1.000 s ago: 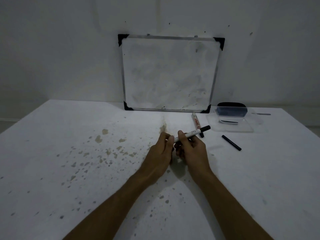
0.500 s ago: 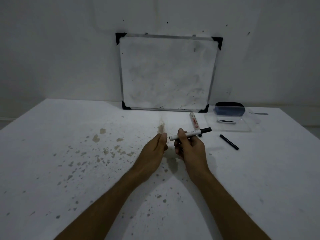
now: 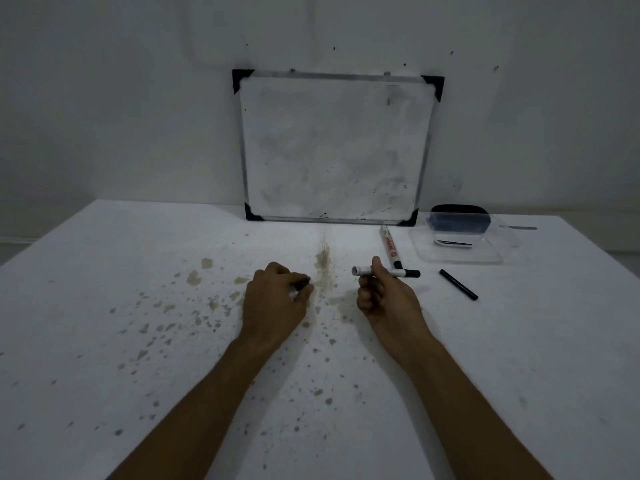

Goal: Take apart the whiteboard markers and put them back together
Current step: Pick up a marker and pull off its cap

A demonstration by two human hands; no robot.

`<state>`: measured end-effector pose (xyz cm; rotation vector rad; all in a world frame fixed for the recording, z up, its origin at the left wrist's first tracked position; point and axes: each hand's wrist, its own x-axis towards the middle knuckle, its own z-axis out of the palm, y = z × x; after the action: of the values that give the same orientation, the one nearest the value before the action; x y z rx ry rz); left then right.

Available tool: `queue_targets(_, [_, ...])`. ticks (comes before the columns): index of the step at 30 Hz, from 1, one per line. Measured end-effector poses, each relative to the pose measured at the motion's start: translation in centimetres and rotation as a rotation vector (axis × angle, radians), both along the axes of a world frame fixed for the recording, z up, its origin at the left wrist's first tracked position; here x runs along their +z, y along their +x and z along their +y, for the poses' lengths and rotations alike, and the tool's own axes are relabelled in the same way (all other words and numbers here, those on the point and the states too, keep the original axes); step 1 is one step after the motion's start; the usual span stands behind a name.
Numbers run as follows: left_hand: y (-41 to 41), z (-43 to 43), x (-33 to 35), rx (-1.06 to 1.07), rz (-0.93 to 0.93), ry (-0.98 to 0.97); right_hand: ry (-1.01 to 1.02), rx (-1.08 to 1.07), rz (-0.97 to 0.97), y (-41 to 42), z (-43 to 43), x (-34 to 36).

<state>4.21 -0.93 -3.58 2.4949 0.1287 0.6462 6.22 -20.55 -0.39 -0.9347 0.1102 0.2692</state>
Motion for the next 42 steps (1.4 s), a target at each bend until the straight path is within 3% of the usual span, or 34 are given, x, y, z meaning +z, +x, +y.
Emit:
queue_targets(6, [-0.4,-0.7,0.4,0.030,0.058,0.036,-0.043,0.006,-0.014,-0.2,0.1,0.1])
queue_targets(8, [-0.7,-1.3,0.9,-0.009,-0.006,-0.040,-0.036,0.003,-0.012,-0.2,0.0,0.0])
queue_targets(9, [-0.9,-1.8,1.4,-0.049,-0.058,-0.156,-0.031,0.001,-0.008,-0.1,-0.1,-0.1])
queue_targets(11, [-1.3,-3.2,2.8,-0.164,-0.068,-0.570,-0.028,-0.005,0.002,0.0,0.0,-0.2])
queue_targets(13, [-1.7,-4.7,3.9,-0.300,0.052,-1.134,-0.031,-0.018,-0.004,-0.1,0.1,-0.3])
queue_targets(15, [-2.2,-5.9,4.0,-0.361,0.199,-1.565,-0.077,-0.046,-0.050,-0.3,0.2,-0.3])
queue_targets(19, [-2.3,-5.5,3.3,-0.346,0.357,-1.902,-0.306,-0.108,-0.155,-1.1,0.5,0.0])
queue_targets(24, [-1.8,-4.2,3.3,-0.456,0.438,-1.997,-0.572,-0.206,-0.444,-2.6,1.2,2.4])
queue_targets(28, [-1.9,-4.2,3.2,-0.447,0.457,-2.013,-0.553,-0.275,-0.724,-5.5,2.4,4.4])
queue_targets(29, [-1.9,-4.1,3.1,-0.438,0.458,-2.022,-0.641,-0.241,-0.796,-6.1,2.9,3.9])
queue_targets(31, [-1.9,-3.9,2.9,-0.460,0.477,-2.039,-1.024,-0.169,-0.903,-6.4,4.2,1.5])
queue_targets(33, [-1.8,-3.8,2.9,-0.505,0.477,-2.065,-1.255,-0.170,-0.903,-6.1,5.1,-0.5])
queue_targets(42, [-1.5,-3.5,2.9,-0.480,0.520,-2.078,-1.090,-0.284,-0.846,-5.8,4.9,0.0])
